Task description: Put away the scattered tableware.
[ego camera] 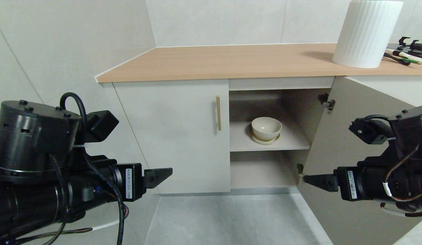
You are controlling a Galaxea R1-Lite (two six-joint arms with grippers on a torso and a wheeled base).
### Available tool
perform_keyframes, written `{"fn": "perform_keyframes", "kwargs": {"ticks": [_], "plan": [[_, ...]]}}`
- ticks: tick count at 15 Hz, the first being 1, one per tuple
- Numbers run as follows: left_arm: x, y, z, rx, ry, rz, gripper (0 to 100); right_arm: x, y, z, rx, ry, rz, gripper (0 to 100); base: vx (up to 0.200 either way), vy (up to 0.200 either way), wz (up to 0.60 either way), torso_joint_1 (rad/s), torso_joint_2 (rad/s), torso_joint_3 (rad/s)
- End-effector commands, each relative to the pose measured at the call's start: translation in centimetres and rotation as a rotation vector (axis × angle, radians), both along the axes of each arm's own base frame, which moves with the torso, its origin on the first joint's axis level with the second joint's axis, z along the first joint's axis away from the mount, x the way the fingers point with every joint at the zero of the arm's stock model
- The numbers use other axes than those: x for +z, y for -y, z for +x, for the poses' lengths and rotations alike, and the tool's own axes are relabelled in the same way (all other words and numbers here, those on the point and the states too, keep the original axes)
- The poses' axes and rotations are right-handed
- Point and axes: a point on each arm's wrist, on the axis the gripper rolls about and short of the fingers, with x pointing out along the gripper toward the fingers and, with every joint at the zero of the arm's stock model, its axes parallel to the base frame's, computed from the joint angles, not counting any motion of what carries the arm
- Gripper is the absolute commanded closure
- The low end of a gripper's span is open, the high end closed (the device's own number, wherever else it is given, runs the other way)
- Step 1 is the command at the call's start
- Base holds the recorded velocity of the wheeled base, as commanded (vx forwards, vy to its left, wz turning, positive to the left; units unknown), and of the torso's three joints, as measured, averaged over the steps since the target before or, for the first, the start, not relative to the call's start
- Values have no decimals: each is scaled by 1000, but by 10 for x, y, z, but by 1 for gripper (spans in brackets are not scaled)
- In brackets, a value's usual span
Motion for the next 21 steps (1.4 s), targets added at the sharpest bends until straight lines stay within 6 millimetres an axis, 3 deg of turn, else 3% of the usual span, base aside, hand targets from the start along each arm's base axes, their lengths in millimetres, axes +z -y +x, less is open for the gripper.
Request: {"fn": "perform_keyframes", "kwargs": {"ticks": [1,5,9,10,14,17,21], "plan": [[-1,0,1,1,-2,2,0,2,3,-5,9,-10,-18,0,0,0,0,0,0,0],[-1,0,-2,-16,6,23,0,10,4,-24,72,-24,-48,0,0,0,0,0,0,0],[-3,-1,-3,-29,8,44,0,24,14,-45,115,-141,-137,0,0,-200,0,4,1,2],[-3,-1,-3,-29,7,47,0,32,22,-61,146,-187,-178,0,0,-200,0,7,-2,7],[-3,-1,-3,-32,7,46,0,37,37,-80,199,-221,-263,0,0,-200,0,4,2,5],[-3,-1,-3,-32,7,46,0,42,45,-89,194,-264,-301,0,0,-200,0,2,4,2],[-3,-1,-3,-32,6,47,0,41,52,-87,93,-242,-362,0,0,-200,0,4,2,1]]}}
